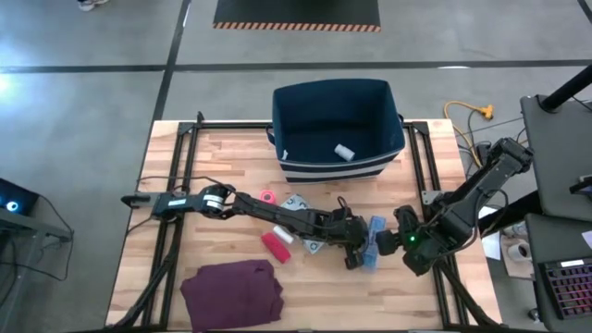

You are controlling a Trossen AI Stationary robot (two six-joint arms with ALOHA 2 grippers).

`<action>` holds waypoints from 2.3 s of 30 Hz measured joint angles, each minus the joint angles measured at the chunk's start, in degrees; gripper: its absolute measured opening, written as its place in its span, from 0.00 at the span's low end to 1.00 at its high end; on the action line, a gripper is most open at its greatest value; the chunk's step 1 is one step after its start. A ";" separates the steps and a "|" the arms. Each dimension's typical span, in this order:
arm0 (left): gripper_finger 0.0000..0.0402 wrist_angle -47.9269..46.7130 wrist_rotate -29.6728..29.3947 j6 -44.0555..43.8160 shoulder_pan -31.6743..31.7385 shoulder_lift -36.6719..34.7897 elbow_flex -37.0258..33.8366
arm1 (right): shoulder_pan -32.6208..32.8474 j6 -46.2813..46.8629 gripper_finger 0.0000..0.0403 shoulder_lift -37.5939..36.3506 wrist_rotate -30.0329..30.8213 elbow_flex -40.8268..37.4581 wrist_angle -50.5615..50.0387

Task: Pick & place medical supplies in basket/bin
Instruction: Put the blue first aid kit into the blue bin

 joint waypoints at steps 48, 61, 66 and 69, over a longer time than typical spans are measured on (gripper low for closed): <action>0.00 6.19 0.20 0.17 -0.52 0.00 -0.59 | -6.64 9.91 0.78 0.05 -14.69 -8.37 5.74; 0.00 4.40 0.17 0.17 -0.99 -0.02 -0.68 | -6.75 8.52 0.38 -0.02 -15.03 -8.92 8.06; 0.00 0.68 -0.37 0.33 -2.07 -1.20 -0.74 | -6.69 5.02 0.38 0.09 -11.69 -5.67 6.14; 0.00 -1.46 -4.77 2.25 -3.80 -3.96 -0.81 | -6.70 2.46 0.38 0.07 -9.79 -0.60 0.97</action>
